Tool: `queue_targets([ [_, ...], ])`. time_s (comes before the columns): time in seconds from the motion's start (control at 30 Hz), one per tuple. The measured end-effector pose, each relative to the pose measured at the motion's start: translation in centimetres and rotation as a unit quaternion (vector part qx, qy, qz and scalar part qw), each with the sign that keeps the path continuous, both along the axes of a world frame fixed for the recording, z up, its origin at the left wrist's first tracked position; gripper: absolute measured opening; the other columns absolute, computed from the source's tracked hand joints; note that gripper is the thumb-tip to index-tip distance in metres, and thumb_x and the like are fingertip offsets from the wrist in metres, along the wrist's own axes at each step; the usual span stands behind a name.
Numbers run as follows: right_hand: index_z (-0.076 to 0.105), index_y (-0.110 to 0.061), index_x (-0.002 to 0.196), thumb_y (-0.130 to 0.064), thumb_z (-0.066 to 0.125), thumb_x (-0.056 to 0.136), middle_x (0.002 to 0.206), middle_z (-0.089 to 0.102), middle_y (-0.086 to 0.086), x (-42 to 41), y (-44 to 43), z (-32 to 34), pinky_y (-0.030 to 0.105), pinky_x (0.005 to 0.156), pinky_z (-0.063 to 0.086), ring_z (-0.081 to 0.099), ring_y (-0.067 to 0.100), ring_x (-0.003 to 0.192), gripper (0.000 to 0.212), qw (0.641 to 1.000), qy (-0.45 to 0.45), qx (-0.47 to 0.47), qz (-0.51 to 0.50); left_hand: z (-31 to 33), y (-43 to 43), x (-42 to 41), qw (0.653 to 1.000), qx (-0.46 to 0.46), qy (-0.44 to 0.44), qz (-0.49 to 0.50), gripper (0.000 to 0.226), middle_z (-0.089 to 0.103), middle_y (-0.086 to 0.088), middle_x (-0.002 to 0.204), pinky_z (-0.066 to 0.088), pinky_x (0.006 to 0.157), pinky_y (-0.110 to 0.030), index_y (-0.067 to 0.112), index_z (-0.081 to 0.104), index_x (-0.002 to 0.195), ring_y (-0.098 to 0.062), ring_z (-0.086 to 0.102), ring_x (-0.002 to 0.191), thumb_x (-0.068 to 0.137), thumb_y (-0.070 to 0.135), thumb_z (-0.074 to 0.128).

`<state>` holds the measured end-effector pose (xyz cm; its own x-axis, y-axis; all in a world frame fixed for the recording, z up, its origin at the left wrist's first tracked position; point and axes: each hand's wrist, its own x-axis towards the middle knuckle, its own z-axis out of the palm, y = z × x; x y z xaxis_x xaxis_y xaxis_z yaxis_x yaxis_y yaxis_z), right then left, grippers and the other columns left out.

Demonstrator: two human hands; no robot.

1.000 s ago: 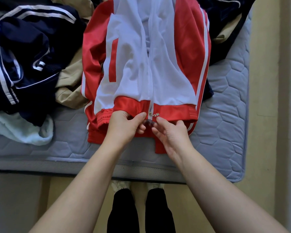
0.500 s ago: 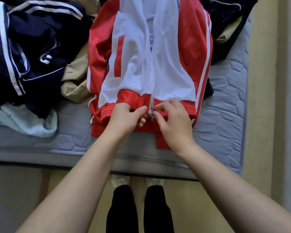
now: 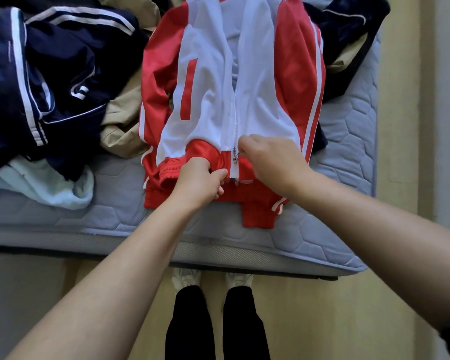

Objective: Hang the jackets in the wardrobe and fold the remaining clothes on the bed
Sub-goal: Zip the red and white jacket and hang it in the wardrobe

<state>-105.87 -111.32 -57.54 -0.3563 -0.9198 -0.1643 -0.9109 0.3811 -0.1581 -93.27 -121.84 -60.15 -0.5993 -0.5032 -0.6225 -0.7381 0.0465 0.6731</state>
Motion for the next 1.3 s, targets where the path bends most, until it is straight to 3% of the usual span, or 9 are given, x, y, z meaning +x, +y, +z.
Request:
queue_targets([
  [0.3,0.049,-0.008,0.082,0.01,0.048,0.072,0.07,0.035,0.002,0.8,-1.1,-1.0,0.028,0.047,0.008,0.033,0.028,0.055,0.021,0.999,-0.007,0.014,-0.049,0.4,-1.0,0.2,0.995,-0.087,-0.016,-0.052,0.03,0.065,-0.007,0.058,0.049,0.051,-0.022,0.001,0.06,0.071,-0.012,0.058,0.048,0.091,0.023,0.06],
  [0.37,0.044,-0.013,0.078,0.004,0.05,0.076,0.068,0.033,0.0,1.0,-1.2,-1.3,0.029,0.047,0.011,0.032,0.027,0.056,0.018,0.999,-0.025,0.01,-0.046,0.0,-0.7,0.5,0.999,-0.041,0.005,-0.007,0.027,0.068,-0.009,0.064,0.054,0.061,-0.029,0.001,0.064,0.077,-0.016,0.064,0.056,0.089,0.025,0.062],
  [0.53,0.041,-0.017,0.08,-0.009,0.049,0.086,0.066,0.037,-0.002,1.6,-0.4,-1.7,0.032,0.053,0.019,0.038,0.028,0.059,0.013,0.998,-0.046,0.029,-0.04,-1.0,0.4,0.6,0.998,0.029,0.03,0.042,0.018,0.071,0.001,0.066,0.046,0.051,-0.024,0.012,0.067,0.071,-0.007,0.058,0.044,0.086,0.022,0.066],
  [0.73,0.059,-0.005,0.097,0.001,0.044,0.081,0.073,0.055,0.012,-2.1,-2.2,-0.8,0.033,0.056,0.027,0.051,0.034,0.067,0.022,0.997,0.021,0.04,-0.066,-2.0,0.4,1.8,0.998,-0.035,-0.032,-0.048,0.027,0.068,-0.003,0.057,0.055,0.072,-0.039,0.01,0.072,0.065,-0.018,0.067,0.063,0.084,0.028,0.065],
  [0.87,0.06,-0.004,0.097,0.005,0.044,0.08,0.059,0.029,0.002,-4.4,-4.1,0.3,0.031,0.053,0.023,0.035,0.025,0.059,0.025,0.995,0.054,0.061,-0.051,-2.3,0.5,2.8,0.998,-0.024,-0.049,-0.015,0.027,0.067,-0.003,0.054,0.055,0.075,-0.038,0.014,0.07,0.062,-0.014,0.066,0.061,0.085,0.026,0.063],
  [1.0,0.059,-0.007,0.097,0.002,0.043,0.084,0.058,0.028,0.0,-3.3,-4.2,0.3,0.031,0.051,0.022,0.037,0.027,0.059,0.023,0.994,0.037,0.091,-0.038,-2.1,-0.7,2.7,0.99,0.046,-0.136,-0.011,0.039,0.071,-0.003,0.066,0.056,0.08,-0.039,0.01,0.07,0.07,-0.024,0.07,0.07,0.087,0.044,0.06],
  [1.1,0.056,-0.009,0.093,0.003,0.044,0.083,0.058,0.031,0.001,-3.5,-3.9,0.3,0.028,0.047,0.017,0.031,0.022,0.049,0.02,0.992,0.04,0.101,-0.059,-0.9,-1.8,2.4,0.972,-0.143,-0.172,-0.07,0.049,0.062,0.0,0.067,0.044,0.063,-0.028,0.018,0.057,0.06,-0.027,0.063,0.075,0.082,0.061,0.056],
  [1.17,0.055,-0.011,0.092,0.001,0.046,0.084,0.058,0.034,0.001,-3.8,-3.8,0.4,0.027,0.046,0.015,0.027,0.019,0.047,0.017,0.992,0.045,0.102,-0.058,0.6,-2.0,1.3,0.953,-0.291,-0.08,-0.039,0.038,0.058,0.004,0.071,0.029,0.051,-0.026,0.02,0.052,0.065,-0.023,0.056,0.074,0.079,0.054,0.063],
  [1.3,0.056,-0.017,0.094,-0.009,0.049,0.088,0.062,0.041,0.0,-4.3,-4.4,1.1,0.027,0.047,0.013,0.031,0.022,0.05,0.012,0.994,0.054,0.075,-0.05,1.0,-1.7,-3.4,0.959,-0.265,-0.032,-0.091,0.034,0.061,-0.003,0.104,0.044,0.08,-0.037,0.017,0.056,0.1,-0.025,0.056,0.101,0.082,0.043,0.067],
])
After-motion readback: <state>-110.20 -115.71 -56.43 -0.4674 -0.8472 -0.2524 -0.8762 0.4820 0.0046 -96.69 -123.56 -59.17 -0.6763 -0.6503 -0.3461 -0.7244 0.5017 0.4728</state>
